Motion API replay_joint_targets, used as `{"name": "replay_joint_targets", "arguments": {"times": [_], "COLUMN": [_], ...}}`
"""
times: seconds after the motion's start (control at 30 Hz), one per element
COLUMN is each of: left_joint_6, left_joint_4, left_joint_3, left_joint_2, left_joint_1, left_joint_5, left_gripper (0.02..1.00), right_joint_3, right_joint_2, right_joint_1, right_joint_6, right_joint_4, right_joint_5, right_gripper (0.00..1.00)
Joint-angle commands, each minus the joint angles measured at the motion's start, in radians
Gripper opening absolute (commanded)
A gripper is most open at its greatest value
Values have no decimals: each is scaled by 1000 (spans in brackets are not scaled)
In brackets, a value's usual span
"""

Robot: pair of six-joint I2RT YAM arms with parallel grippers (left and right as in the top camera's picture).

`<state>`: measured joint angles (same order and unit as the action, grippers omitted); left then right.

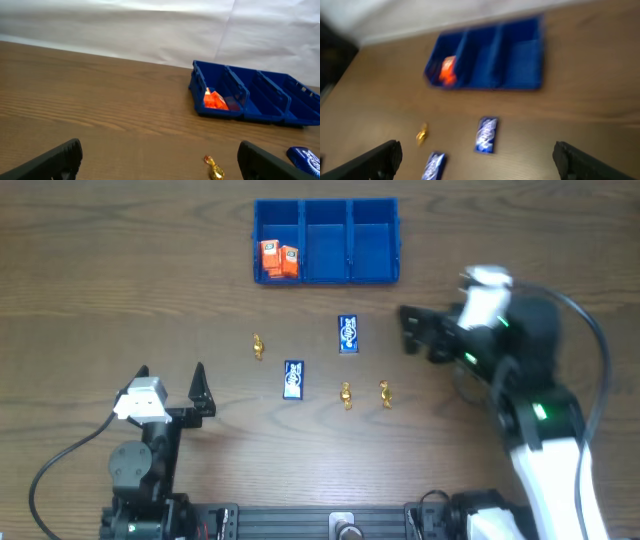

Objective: Sort Candies Into Trays

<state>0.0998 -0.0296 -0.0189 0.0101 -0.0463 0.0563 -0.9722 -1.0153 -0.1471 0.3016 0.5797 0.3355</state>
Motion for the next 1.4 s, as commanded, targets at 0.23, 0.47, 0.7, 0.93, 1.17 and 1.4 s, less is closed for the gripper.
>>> {"name": "replay_joint_targets", "arguments": {"times": [0.23, 0.47, 0.7, 0.93, 1.17, 1.4], "left_joint_6": [-14, -14, -15, -14, -15, -14], "left_joint_4": [-44, -44, -45, -45, -45, -45], "left_joint_3": [14, 14, 14, 14, 14, 14], "left_joint_2": [-6, -6, -6, -6, -6, -6], "left_joint_1": [5, 5, 5, 5, 5, 5], "left_joint_5": [8, 8, 8, 8, 8, 8], "left_gripper": [998, 998, 996, 998, 998, 998], "right_joint_3": [-350, -432, -463, -463, -464, -468], "right_joint_2": [-573, -865, -997, -1050, -1063, -1063], "right_joint_1": [-475, -636, -696, -706, -726, -733], "right_joint_6": [204, 359, 459, 516, 541, 541], "right_joint_4": [188, 238, 235, 222, 196, 193], "right_joint_5": [-238, -356, -388, -388, -413, -426], "right_gripper": [998, 996, 998, 996, 691, 336]}}
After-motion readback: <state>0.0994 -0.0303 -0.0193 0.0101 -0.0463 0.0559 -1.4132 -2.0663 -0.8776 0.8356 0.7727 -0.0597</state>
